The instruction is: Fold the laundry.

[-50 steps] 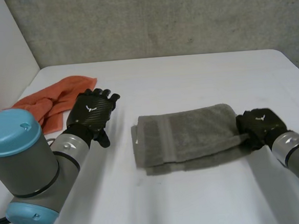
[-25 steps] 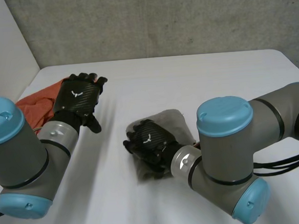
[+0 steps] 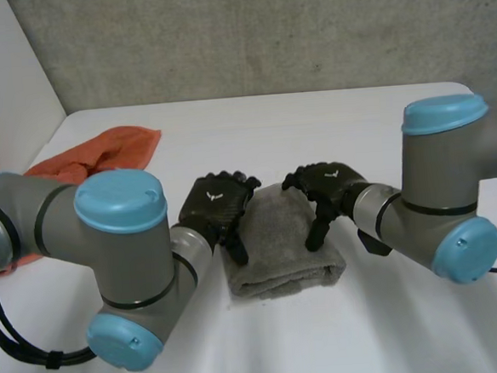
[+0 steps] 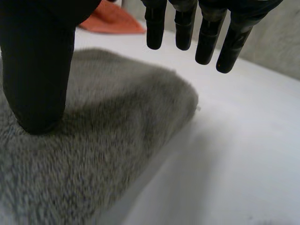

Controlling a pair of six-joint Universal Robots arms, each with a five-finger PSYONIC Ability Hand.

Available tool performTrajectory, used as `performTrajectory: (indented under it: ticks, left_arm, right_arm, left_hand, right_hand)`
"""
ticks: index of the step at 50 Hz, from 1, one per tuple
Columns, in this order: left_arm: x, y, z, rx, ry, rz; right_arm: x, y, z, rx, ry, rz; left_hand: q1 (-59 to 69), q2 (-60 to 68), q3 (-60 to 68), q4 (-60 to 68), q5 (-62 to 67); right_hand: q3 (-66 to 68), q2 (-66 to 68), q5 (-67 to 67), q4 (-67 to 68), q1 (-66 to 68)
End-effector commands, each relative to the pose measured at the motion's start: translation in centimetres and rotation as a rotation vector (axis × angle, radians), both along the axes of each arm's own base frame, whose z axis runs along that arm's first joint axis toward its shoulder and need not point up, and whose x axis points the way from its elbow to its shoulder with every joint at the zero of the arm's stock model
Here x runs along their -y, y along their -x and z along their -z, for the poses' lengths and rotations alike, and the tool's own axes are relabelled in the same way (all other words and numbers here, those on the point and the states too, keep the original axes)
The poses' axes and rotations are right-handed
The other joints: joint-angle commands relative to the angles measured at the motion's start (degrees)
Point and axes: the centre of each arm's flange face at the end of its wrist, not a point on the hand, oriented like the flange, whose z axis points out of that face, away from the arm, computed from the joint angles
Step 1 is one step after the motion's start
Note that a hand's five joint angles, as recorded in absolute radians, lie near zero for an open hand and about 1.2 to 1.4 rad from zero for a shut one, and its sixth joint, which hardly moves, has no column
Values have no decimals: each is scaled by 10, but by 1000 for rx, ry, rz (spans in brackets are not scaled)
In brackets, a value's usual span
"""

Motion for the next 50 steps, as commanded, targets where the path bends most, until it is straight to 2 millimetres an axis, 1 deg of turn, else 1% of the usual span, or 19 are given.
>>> performTrajectory:
  ticks: [1,5,8,15,18,20,21,22,23,26,27,30,31,35,38,41,46,47,50]
  left_arm:
    - [-4,-9,14,45,-34,-26]
    - [-5,-11,25,70,-61,-23]
    - [-4,-11,27,77,-58,-21]
    - [-1,-8,28,87,-47,-12]
    - [-1,-8,25,88,-40,-10]
    - [-1,-9,16,82,-23,-7]
    - [-1,-9,1,62,12,-1]
    - [0,-8,-7,48,32,4]
    - [1,-9,-24,17,70,15]
    - [4,-12,-51,-34,127,32]
    - [5,-14,-71,-72,166,48]
    - [6,-18,-96,-119,212,76]
    - [4,-19,-108,-145,234,108]
    - [-2,-20,-122,-174,241,179]
    - [-4,-22,-127,-186,229,202]
    - [-3,-28,-131,-200,208,197]
    - [-3,-29,-129,-212,187,190]
    - [-3,-29,-128,-214,184,189]
    - [-4,-29,-127,-213,178,190]
  right_arm:
    - [2,-2,23,-93,16,-41]
    - [1,0,29,-154,45,-67]
    - [1,1,30,-170,55,-74]
    - [1,3,20,-162,75,-76]
    - [-3,5,8,-143,96,-72]
    - [-6,7,-3,-127,120,-68]
    - [-7,8,-11,-114,149,-58]
    - [-8,8,-13,-104,160,-53]
    - [-8,9,-16,-81,177,-38]
    - [-9,14,-25,-28,198,18]
    - [-11,20,-36,13,212,70]
    - [-13,30,-48,64,213,159]
    - [-14,40,-51,83,196,212]
    - [-18,56,-38,94,116,293]
    - [-26,60,-26,81,63,302]
    - [-39,64,-8,54,-6,286]
    - [-48,60,9,56,-69,231]
    - [-49,57,21,62,-104,216]
    - [-46,54,32,86,-132,211]
  left_hand:
    - [-8,-13,-16,-13,-25]
    - [-8,-13,-16,-13,-25]
    - [-10,-14,-17,-15,-27]
    - [-10,-14,-17,-15,-27]
    - [-10,-15,-18,-15,-27]
    - [-10,-15,-18,-15,-27]
    - [-10,-15,-18,-15,-27]
    - [-10,-15,-18,-15,-27]
    - [-10,-15,-18,-15,-27]
    - [-10,-15,-18,-15,-27]
    - [-10,-15,-18,-15,-27]
    - [-10,-15,-18,-15,-27]
    - [-10,-15,-18,-15,-27]
    - [-10,-15,-18,-15,-27]
    - [-10,-15,-18,-15,-27]
    - [-10,-15,-18,-15,-27]
    - [-10,-15,-18,-15,-27]
    - [-10,-15,-18,-15,-27]
    - [-10,-15,-18,-15,-27]
  right_hand:
    - [-8,-16,-14,-14,1]
    - [-6,-15,-12,-12,3]
    - [-5,-13,-10,-11,4]
    - [-3,-11,-9,-9,6]
    - [-3,-11,-9,-9,6]
    - [-6,-15,-12,-12,3]
    - [-11,-20,-17,-17,-2]
    - [-13,-21,-19,-19,-4]
    - [-16,-25,-22,-22,-7]
    - [-26,-35,-32,-33,-17]
    - [-40,-48,-46,-46,-31]
    - [-41,-49,-47,-47,-32]
    - [-41,-49,-47,-47,-32]
    - [-41,-49,-47,-47,-32]
    - [-41,-49,-47,-47,-32]
    - [-41,-49,-47,-47,-32]
    - [-33,-42,-39,-39,-24]
    - [-18,-27,-24,-24,-9]
    - [0,-8,-5,-6,9]
